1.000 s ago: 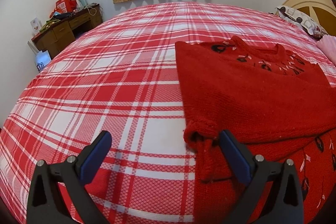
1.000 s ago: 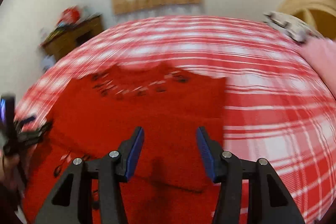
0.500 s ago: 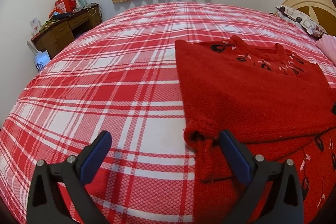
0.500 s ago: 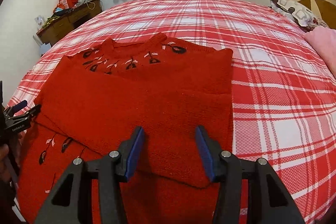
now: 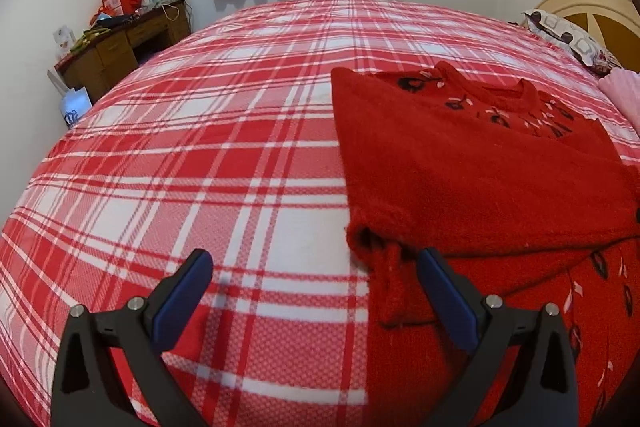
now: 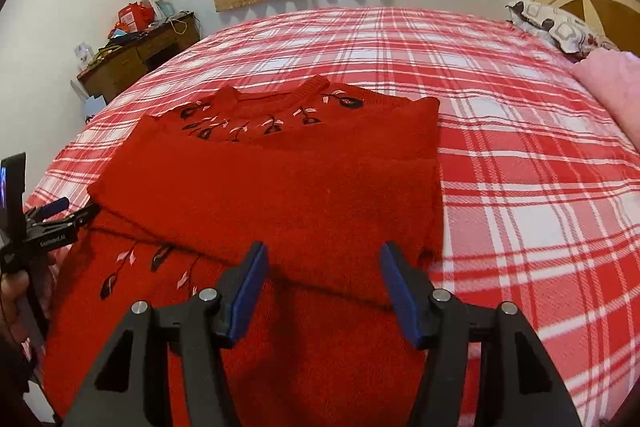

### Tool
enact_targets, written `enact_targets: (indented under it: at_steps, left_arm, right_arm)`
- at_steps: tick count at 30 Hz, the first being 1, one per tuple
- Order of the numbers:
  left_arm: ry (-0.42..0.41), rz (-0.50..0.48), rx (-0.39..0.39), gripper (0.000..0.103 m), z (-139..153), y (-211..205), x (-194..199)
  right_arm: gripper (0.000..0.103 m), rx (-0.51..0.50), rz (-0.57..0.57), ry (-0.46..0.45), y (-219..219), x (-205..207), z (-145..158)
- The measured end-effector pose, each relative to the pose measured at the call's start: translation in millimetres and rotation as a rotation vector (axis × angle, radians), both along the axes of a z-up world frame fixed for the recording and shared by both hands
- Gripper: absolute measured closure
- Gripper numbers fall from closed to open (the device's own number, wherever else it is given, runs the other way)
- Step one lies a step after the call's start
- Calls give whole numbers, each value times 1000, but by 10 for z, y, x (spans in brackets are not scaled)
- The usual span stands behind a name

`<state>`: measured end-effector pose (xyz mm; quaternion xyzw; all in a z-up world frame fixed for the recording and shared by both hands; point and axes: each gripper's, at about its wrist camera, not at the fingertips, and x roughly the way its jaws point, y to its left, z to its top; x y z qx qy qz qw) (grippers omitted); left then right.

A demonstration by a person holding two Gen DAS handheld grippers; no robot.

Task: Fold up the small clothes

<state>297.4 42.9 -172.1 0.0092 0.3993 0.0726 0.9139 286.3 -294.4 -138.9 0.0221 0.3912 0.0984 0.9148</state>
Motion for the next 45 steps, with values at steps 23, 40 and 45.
enact_targets:
  at_steps: [23, 40, 45]
  left_arm:
    - [-1, -143, -57, 0, 176, -300, -721]
    - [23, -223, -58, 0, 181, -379, -1230]
    - [34, -218, -64, 0, 156, -336, -1300]
  right_arm:
    - [43, -33, -17, 30, 28, -852, -19]
    - [42, -52, -21, 53, -94, -1413, -90]
    - [42, -41, -31, 47, -166, -1547, -62]
